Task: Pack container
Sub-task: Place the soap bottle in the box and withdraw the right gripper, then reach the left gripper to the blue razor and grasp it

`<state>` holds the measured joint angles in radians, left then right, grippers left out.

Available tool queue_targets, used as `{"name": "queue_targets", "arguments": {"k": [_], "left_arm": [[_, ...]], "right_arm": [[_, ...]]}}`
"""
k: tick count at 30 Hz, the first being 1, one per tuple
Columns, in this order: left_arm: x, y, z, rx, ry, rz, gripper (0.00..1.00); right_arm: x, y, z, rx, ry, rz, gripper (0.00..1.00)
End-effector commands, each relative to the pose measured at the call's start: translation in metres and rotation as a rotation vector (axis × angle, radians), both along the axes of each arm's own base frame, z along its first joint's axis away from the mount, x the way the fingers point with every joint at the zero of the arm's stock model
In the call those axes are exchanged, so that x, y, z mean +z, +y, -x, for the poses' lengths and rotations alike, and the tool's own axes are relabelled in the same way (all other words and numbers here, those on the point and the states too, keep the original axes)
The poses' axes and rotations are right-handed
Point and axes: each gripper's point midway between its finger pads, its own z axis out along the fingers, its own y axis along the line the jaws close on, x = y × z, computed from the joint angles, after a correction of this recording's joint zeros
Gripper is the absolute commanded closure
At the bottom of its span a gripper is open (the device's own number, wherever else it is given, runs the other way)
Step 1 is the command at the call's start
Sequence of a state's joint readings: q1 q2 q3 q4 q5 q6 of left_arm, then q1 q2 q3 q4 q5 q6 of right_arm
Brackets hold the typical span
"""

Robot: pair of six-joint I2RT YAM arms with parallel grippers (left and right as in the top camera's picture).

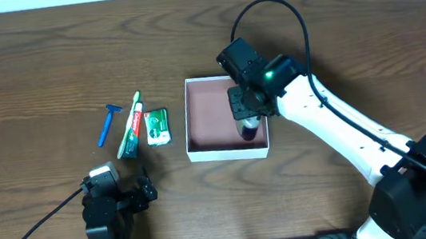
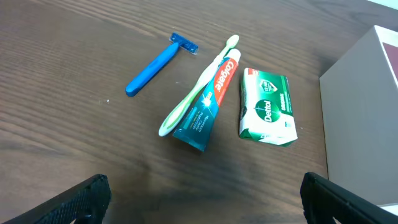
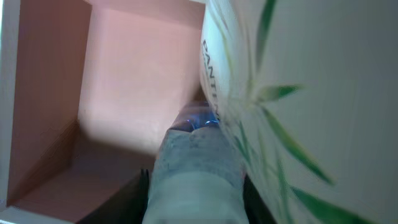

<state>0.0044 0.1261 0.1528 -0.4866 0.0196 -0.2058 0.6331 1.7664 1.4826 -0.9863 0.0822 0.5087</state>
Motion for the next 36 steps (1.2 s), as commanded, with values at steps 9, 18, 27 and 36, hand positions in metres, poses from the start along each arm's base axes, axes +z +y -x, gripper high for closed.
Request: {"name": "queue_targets", "arguments": {"k": [9,18,27,36], "left_arm": [[-0.006,-0.001,0.001,-0.004,0.008,-0.002,0.02],[-0.006,-0.001,0.001,-0.003,0.008,-0.002,0.02],[-0.006,-0.001,0.001,-0.003,0.008,-0.002,0.02],[-0.006,0.0,0.001,-0.004,0.007,-0.007,0.02]], "right_arm": [[0.039,0.0,0.008,0.032,-0.099,-0.035,0.36],[0.142,-0.066,0.015,-0.072,-0.388,-0.053,0.15],[0.149,-0.215,0.014,-0.497,-0.341,-0.004,0.03],[0.119,-0.263,0.006,-0.665,-0.215,-0.066,0.01]]}}
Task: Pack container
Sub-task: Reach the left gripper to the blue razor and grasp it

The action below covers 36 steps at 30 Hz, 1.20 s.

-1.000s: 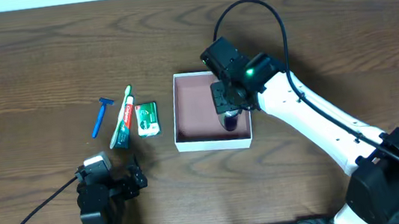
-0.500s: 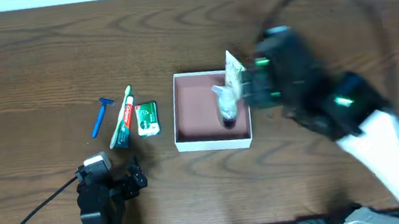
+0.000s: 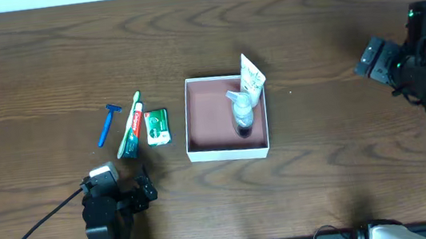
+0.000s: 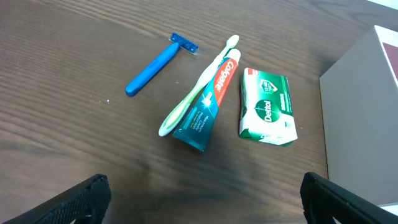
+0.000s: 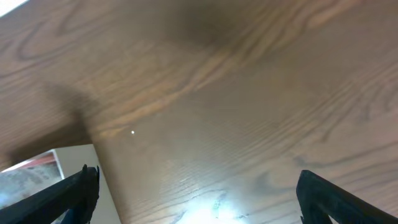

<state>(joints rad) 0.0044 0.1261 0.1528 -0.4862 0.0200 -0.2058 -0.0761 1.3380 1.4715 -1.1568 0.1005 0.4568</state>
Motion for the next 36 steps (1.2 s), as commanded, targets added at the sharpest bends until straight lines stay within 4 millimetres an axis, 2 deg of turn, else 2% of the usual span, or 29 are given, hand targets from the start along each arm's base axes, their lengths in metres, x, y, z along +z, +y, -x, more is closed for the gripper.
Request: {"name": "queue_targets", "arguments": {"k": [1,3,8,12,15,21,24,27,31,34,36], "left_arm": [[-0.004,0.006,0.0,0.014,0.004,-0.05,0.02],[0.0,0.017,-0.001,0.062,-0.011,-0.089,0.02],[0.012,0.013,-0.008,0.056,-0.069,-0.057,0.02],[0.051,0.01,-0.022,0.043,-0.226,-0.043,0.02],[0.075,0.01,-0.024,0.057,-0.258,-0.017,0.02],[0.088,0.01,-0.031,0.049,-0.025,-0.034,0.02],[0.103,0.01,-0.049,0.01,0.102,-0.09,0.02],[0.114,0.016,-0.078,-0.019,0.234,-0.143,0.02],[0.112,0.037,-0.115,-0.016,0.388,-0.18,0.02],[0.095,0.057,-0.137,-0.01,0.496,-0.194,0.02],[0.075,0.071,-0.148,0.01,0.572,-0.175,0.02]], "right_arm": [[-0.009,0.001,-0.003,0.004,0.025,-0.044,0.01],[-0.012,0.001,-0.006,0.004,0.034,-0.045,0.01],[-0.016,0.0,-0.009,0.004,0.041,-0.045,0.01],[-0.016,0.0,-0.009,0.004,0.042,-0.045,0.01],[-0.016,0.001,-0.009,0.004,0.041,-0.045,0.01],[-0.016,0.0,-0.009,0.004,0.041,-0.045,0.01],[-0.016,0.001,-0.009,0.004,0.041,-0.045,0.01],[-0.016,0.001,-0.009,0.004,0.041,-0.045,0.01],[-0.016,0.0,-0.009,0.004,0.042,-0.045,0.01],[-0.016,0.001,-0.009,0.004,0.041,-0.045,0.01],[-0.016,0.001,-0.009,0.004,0.041,-0.045,0.01]]}}
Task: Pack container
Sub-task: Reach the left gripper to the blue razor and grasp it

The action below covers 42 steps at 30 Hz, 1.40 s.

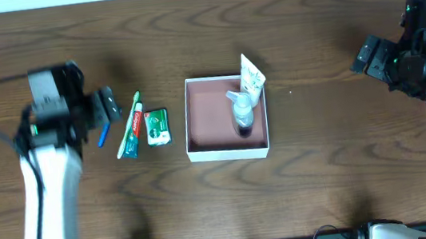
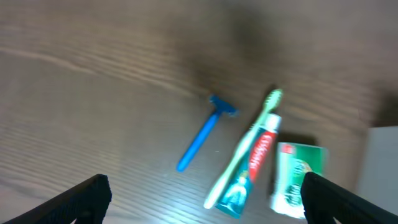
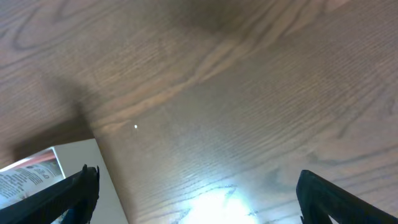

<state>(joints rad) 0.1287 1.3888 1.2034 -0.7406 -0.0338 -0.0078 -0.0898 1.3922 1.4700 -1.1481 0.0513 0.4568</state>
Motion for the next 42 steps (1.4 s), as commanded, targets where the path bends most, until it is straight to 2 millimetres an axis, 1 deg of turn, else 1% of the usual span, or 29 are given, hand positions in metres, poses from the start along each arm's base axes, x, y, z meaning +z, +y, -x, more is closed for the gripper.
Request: {"name": "queue_targets", "arguments": {"k": [1,3,7,11,13,15,17,19,20,23,24,25,27,28,30,33,35,37,42], "left_arm": [[-0.032,0.022,-0.014,-0.003,0.129,-0.018,0.02],[-0.058,0.027,-0.016,-0.037,0.209,-0.024,0.02],[-0.103,0.027,-0.014,-0.139,0.349,-0.038,0.02],[-0.128,0.027,-0.016,-0.185,0.404,-0.041,0.01],[-0.139,0.027,-0.017,-0.247,0.428,-0.059,0.01],[-0.147,0.028,-0.02,-0.296,0.438,-0.076,0.01],[-0.151,0.029,-0.025,-0.299,0.429,-0.08,0.0],[-0.157,0.029,-0.029,-0.299,0.423,-0.082,0.05],[-0.16,0.03,-0.031,-0.299,0.424,-0.081,0.09],[-0.172,0.029,-0.032,-0.303,0.435,-0.074,0.16],[-0.175,0.029,-0.032,-0.306,0.438,-0.074,0.19],[-0.178,0.03,-0.033,-0.306,0.44,-0.074,0.25],[-0.18,0.03,-0.035,-0.309,0.435,-0.077,0.36],[-0.181,0.03,-0.036,-0.308,0.432,-0.077,0.4],[-0.182,0.028,-0.038,-0.314,0.423,-0.064,0.46],[-0.186,0.021,-0.039,-0.329,0.416,-0.026,0.47],[-0.189,0.021,-0.038,-0.33,0.422,-0.025,0.51],[-0.19,0.02,-0.037,-0.33,0.427,-0.022,0.57],[-0.191,0.02,-0.034,-0.331,0.438,-0.018,0.77]], "right_arm": [[0.001,-0.003,0.0,-0.007,-0.001,0.001,0.01],[0.001,-0.003,0.0,-0.007,-0.002,0.001,0.01],[0.001,-0.003,0.0,-0.007,-0.002,0.001,0.01],[0.001,-0.003,0.0,-0.007,-0.002,0.001,0.01],[0.001,-0.003,0.0,-0.007,-0.002,0.001,0.01],[0.001,-0.003,0.0,-0.007,-0.002,0.001,0.01],[0.001,-0.003,0.0,-0.007,-0.002,0.001,0.01],[0.001,-0.003,0.0,-0.007,-0.002,0.001,0.01],[0.001,-0.003,0.0,-0.007,-0.001,0.001,0.01],[0.001,-0.003,0.0,-0.007,-0.001,0.001,0.01],[0.001,-0.003,0.0,-0.007,-0.002,0.001,0.01],[0.001,-0.003,0.0,-0.007,-0.002,0.001,0.01],[0.001,-0.003,0.0,-0.007,-0.002,0.001,0.01],[0.001,-0.003,0.0,-0.007,-0.002,0.001,0.01],[0.001,-0.003,0.0,-0.007,-0.002,0.001,0.01],[0.001,-0.003,0.0,-0.007,-0.001,0.001,0.01],[0.001,-0.003,0.0,-0.007,-0.002,0.001,0.01],[0.001,-0.003,0.0,-0.007,-0.002,0.001,0.01],[0.001,-0.003,0.0,-0.007,-0.002,0.001,0.01]]}}
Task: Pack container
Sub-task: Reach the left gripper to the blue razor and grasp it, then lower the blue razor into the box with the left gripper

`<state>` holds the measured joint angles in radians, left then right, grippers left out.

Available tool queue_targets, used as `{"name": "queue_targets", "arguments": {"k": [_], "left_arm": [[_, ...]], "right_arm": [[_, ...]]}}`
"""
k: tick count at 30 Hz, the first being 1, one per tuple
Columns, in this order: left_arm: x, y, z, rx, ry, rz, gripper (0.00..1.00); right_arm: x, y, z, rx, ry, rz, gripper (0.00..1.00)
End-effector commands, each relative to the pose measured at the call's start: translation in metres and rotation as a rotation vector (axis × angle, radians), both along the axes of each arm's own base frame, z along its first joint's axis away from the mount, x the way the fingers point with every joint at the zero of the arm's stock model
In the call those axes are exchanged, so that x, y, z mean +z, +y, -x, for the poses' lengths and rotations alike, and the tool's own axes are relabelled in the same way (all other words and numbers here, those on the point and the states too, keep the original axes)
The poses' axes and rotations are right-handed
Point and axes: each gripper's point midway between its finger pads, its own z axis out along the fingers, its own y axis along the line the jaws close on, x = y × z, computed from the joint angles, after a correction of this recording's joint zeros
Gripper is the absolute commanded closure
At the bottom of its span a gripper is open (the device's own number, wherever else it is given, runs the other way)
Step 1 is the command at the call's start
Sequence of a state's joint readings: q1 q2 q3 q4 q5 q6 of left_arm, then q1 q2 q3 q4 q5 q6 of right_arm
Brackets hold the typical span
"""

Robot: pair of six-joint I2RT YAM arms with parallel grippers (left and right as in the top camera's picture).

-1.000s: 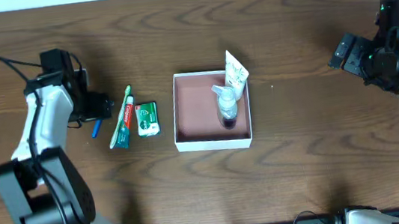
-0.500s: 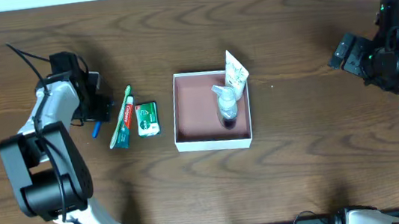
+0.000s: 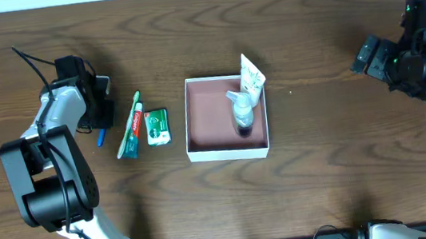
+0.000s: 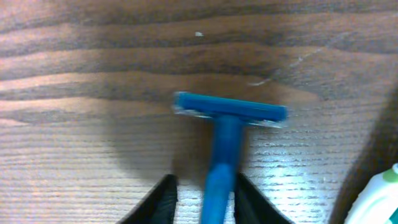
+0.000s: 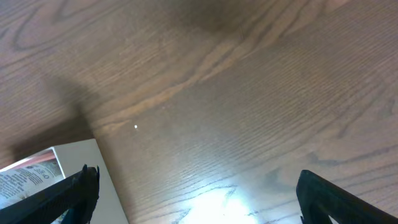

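Observation:
A blue razor (image 4: 227, 115) lies on the wood at the far left. My left gripper (image 4: 205, 200) is down over it, open, its fingers (image 4: 165, 198) either side of the handle with a gap showing on the left side. In the overhead view this gripper (image 3: 100, 108) hides most of the razor (image 3: 102, 137). A green toothbrush (image 3: 133, 114), a toothpaste tube (image 3: 130, 137) and a green soap box (image 3: 157, 126) lie just right of it. The white box (image 3: 229, 153) holds a clear bottle (image 3: 242, 113) and a white tube (image 3: 251, 75). My right gripper (image 5: 199, 199) hangs open at the far right.
The right arm (image 3: 411, 57) stays near the table's right edge, away from the box. A corner of the white box (image 5: 109, 194) shows at the lower left of the right wrist view. The toothbrush head (image 4: 380, 194) lies close to the right of the left fingers.
My left gripper has come down from above the toiletries onto the razor, and its fingers have narrowed from wide apart to either side of the handle. The right arm has not moved.
My right gripper was inside the white box on the bottle, with the left arm parked at the front. Then the right gripper was open at the far right, bottle and tube left in the box. The left arm was then over the toiletries, and now straddles the razor.

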<state>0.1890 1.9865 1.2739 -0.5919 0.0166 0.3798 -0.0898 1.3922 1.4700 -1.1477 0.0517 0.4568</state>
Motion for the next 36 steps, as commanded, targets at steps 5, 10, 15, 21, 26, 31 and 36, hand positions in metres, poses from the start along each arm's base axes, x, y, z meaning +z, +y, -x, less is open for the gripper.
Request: {"name": "queue_targets", "arguments": {"k": [5,10,15,21,26,31,36], "left_arm": [[-0.01,-0.001,0.006,0.03,0.041,0.016,0.94],[0.001,-0.001,0.008,0.106,0.026,0.025,0.94],[0.051,-0.016,0.01,0.202,-0.018,0.044,0.94],[0.14,-0.082,0.016,0.164,-0.181,0.087,0.94],[0.184,-0.152,0.027,0.106,-0.298,0.174,0.94],[0.175,-0.205,0.04,0.114,-0.275,0.24,0.94],[0.146,-0.239,0.043,0.102,-0.218,0.251,0.94]], "right_arm": [[0.001,-0.003,0.0,-0.007,-0.001,0.001,0.01],[0.001,-0.003,0.0,-0.007,-0.001,0.001,0.01],[0.001,-0.003,0.0,-0.007,-0.001,0.001,0.01],[0.001,-0.003,0.0,-0.007,-0.001,0.001,0.01],[0.001,-0.003,0.0,-0.007,-0.001,0.001,0.01],[0.001,-0.003,0.0,-0.007,-0.001,0.001,0.01],[0.001,-0.003,0.0,-0.007,-0.001,0.001,0.01]]}}
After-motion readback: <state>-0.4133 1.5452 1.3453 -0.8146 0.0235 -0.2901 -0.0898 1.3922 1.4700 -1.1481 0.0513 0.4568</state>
